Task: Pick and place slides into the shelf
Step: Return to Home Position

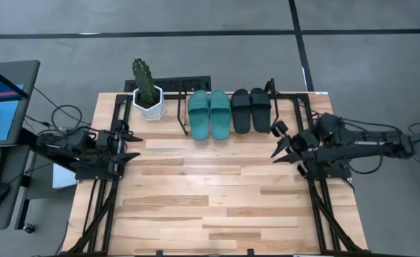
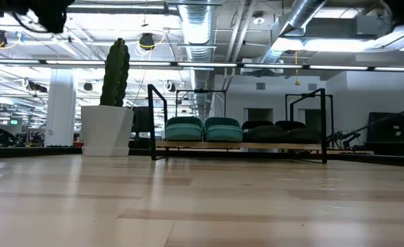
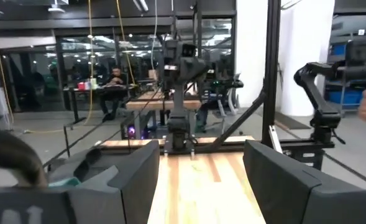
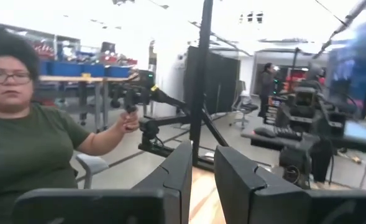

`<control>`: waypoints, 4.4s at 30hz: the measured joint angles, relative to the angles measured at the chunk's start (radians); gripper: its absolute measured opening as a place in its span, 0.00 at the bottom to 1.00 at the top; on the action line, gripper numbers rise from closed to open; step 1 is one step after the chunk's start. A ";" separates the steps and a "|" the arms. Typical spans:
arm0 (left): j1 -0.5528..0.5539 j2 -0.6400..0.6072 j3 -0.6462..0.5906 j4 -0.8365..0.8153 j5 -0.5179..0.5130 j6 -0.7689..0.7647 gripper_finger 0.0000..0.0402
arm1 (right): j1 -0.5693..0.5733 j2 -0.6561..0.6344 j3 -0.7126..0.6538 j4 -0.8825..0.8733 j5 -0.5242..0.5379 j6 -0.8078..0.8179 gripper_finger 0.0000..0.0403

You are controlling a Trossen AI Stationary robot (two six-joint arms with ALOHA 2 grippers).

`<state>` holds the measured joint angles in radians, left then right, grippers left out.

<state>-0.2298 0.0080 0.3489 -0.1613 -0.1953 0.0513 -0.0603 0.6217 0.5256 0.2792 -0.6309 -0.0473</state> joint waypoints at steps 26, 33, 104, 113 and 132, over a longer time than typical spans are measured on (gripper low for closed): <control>0.000 -0.003 -0.322 0.193 -0.106 -0.058 0.55 | 0.015 -0.257 -0.519 0.216 0.003 0.021 0.15; 0.000 0.002 -0.338 0.229 -0.036 -0.028 0.55 | 0.063 -0.256 -0.519 0.113 0.003 -0.048 0.15; 0.000 0.025 -0.340 0.223 -0.013 -0.050 0.55 | 0.158 -0.256 -0.520 -0.063 0.424 0.527 0.15; 0.000 0.025 -0.340 0.223 -0.013 -0.051 0.55 | 0.158 -0.255 -0.520 -0.063 0.424 0.527 0.15; 0.000 0.024 -0.340 0.223 -0.013 -0.045 0.55 | 0.158 -0.256 -0.520 -0.063 0.424 0.527 0.15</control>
<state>-0.2298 0.0323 0.0086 0.0616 -0.2085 0.0062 0.0978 0.3660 0.0051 0.2157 -0.2073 0.4797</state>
